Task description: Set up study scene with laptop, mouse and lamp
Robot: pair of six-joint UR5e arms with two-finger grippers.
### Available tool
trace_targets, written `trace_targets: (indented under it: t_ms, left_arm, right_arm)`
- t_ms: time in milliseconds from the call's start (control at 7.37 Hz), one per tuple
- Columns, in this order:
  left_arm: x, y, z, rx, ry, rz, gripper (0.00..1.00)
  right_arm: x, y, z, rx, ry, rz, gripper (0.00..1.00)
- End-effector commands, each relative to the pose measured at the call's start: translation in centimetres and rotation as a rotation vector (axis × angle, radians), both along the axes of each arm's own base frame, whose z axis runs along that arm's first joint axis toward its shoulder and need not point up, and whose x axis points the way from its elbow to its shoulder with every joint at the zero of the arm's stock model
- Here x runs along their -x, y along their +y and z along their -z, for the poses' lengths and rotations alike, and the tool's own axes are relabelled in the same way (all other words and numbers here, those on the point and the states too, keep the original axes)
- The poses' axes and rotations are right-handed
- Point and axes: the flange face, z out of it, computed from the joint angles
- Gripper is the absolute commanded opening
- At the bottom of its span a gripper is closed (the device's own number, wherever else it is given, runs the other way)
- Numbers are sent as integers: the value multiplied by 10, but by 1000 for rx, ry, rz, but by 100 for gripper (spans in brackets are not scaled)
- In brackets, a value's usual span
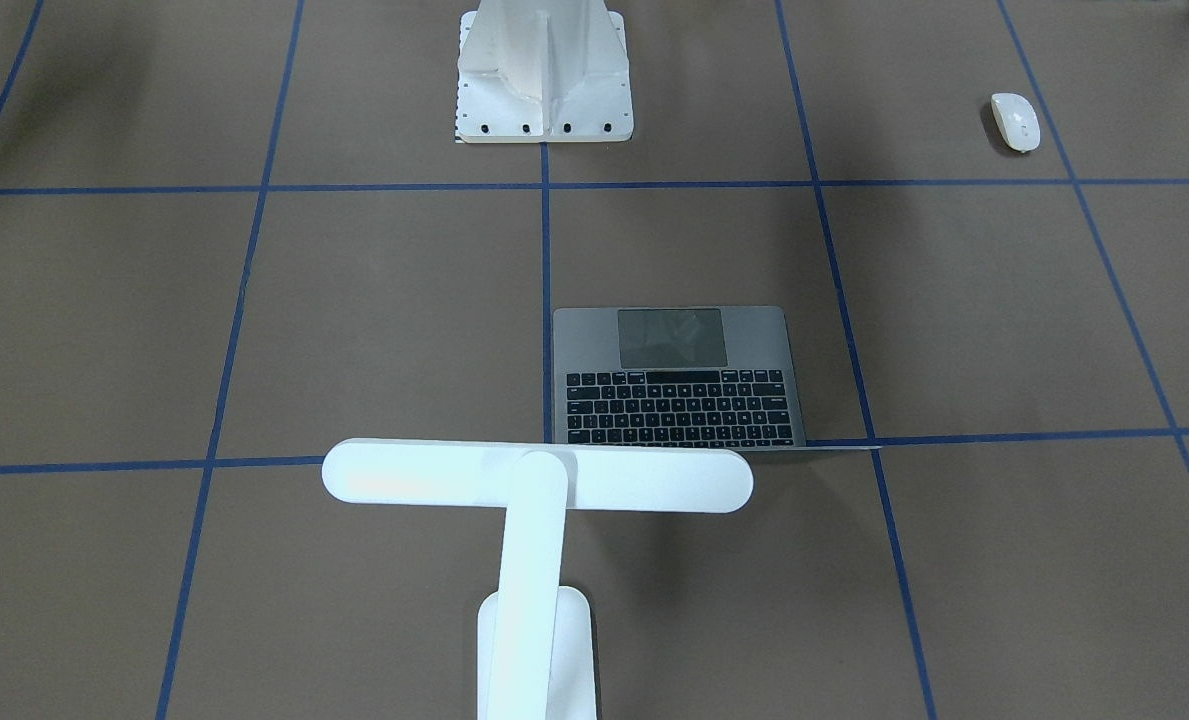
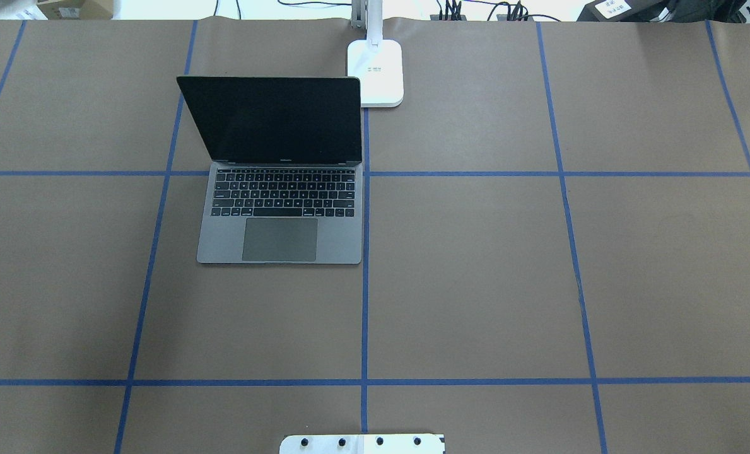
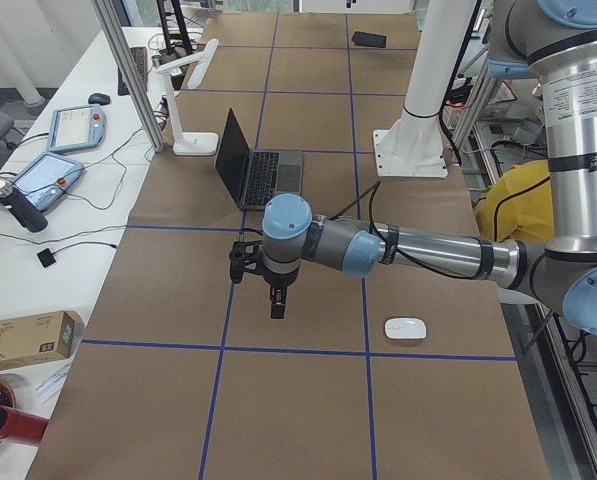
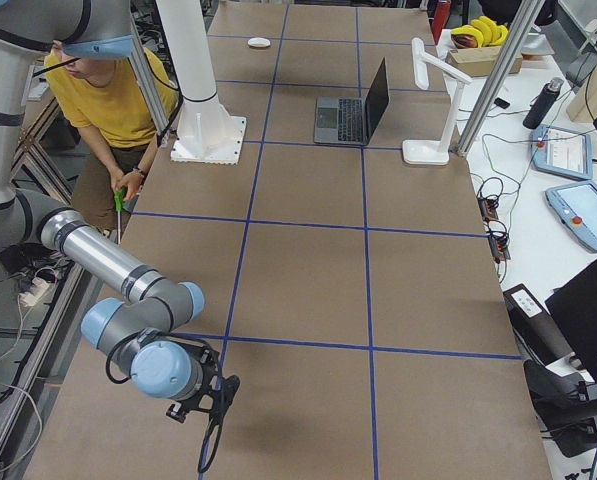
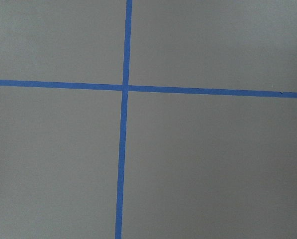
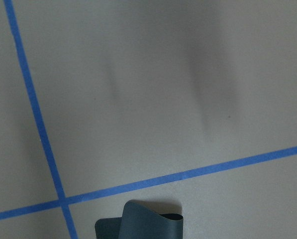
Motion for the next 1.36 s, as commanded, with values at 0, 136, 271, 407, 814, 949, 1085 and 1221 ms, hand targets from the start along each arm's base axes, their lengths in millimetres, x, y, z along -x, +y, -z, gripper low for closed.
trace_targets:
  t_ms: [0, 136, 271, 407, 814, 949, 1085, 1221]
  left_arm:
    - [0, 0, -1, 1, 0, 0, 100]
    - [1, 6, -5, 12, -2, 0, 100]
    - [1, 6, -5, 10, -2, 0, 100]
    - [1, 9, -7, 16, -1, 0, 100]
    - [1, 13, -11, 24, -3, 0, 100]
    - [1, 14, -12, 25, -4, 0, 100]
    - [1, 15, -15, 33, -4, 0, 100]
    - [2, 19, -19, 42, -5, 0, 100]
  right_arm:
    - [-4, 50, -29, 79, -36, -128, 100]
    - [-9, 70, -29, 87, -42, -215, 100]
    - [-7, 77, -28, 128, -52, -233, 100]
    - [-27, 57, -13, 240, -4, -260, 100]
    - [-42, -18, 40, 467, 86, -369, 100]
    - [-30, -47, 58, 547, 117, -394, 100]
    - [-12, -75, 75, 628, 145, -421, 99]
    - [6, -99, 84, 693, 169, -432, 98]
